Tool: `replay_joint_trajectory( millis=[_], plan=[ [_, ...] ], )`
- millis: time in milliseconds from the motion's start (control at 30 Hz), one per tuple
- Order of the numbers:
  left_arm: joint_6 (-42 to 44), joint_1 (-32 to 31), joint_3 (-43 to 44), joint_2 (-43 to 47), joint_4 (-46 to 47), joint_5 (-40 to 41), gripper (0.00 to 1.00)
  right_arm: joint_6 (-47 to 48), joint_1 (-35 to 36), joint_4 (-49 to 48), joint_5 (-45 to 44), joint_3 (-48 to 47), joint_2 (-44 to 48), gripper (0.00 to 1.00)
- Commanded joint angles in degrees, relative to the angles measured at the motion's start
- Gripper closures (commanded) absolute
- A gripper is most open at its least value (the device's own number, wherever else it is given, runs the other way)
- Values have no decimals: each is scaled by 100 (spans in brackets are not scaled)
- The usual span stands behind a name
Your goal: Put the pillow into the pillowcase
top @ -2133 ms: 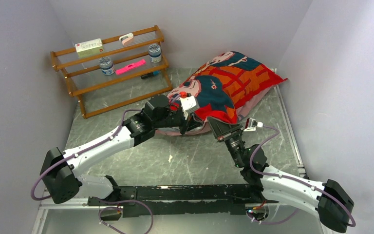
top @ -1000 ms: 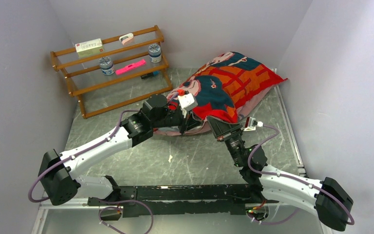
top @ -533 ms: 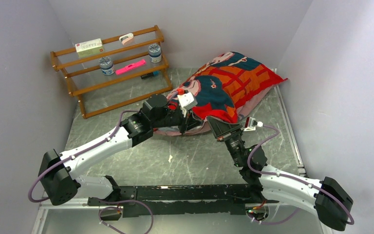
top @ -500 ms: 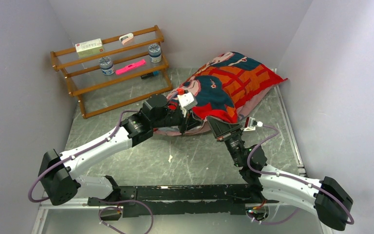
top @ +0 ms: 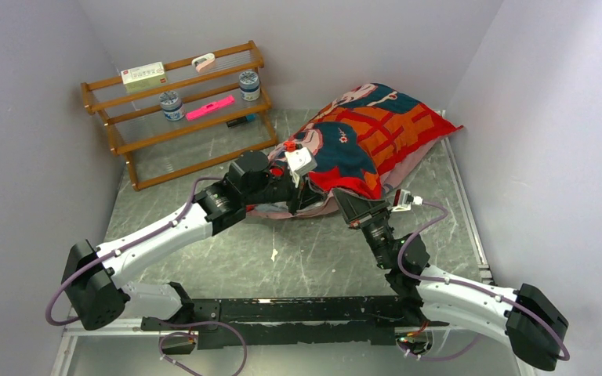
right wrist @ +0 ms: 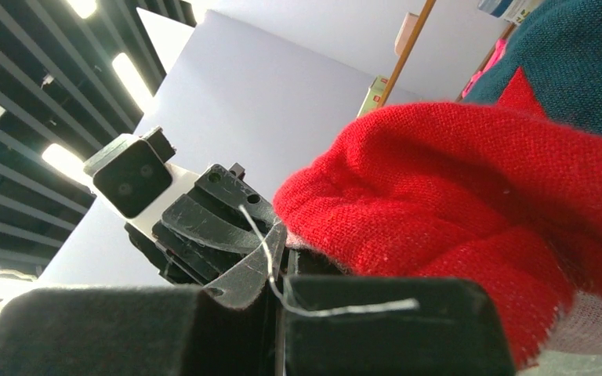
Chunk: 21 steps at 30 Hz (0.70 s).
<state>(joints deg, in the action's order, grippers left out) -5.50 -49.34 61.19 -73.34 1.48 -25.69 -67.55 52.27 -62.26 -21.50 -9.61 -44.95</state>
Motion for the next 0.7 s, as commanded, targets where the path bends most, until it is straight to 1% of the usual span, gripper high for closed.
replay_joint_trajectory(
  millis=[0,33,133,200,367,567,667],
  plan=[
    [-56,16,69,207,201,-338,95,-167,11,-896,-3,-64,-6,100],
    [-30,13,42,221,215,-380,94,-178,7,-924,-5,-75,-55,100],
    [36,15,22,226,175,-609,85,-186,11,-1061,29,-144,-224,100],
    [49,19,19,217,158,-702,81,-213,11,-1164,32,-176,-336,100],
    [217,14,-43,248,181,-870,78,-250,10,-1288,31,-186,-488,100],
    [396,14,-137,318,137,-949,72,-228,10,-1223,-47,-168,-441,100],
    [479,18,-178,382,46,-838,65,-192,3,-1151,-56,-189,-399,100]
  ],
)
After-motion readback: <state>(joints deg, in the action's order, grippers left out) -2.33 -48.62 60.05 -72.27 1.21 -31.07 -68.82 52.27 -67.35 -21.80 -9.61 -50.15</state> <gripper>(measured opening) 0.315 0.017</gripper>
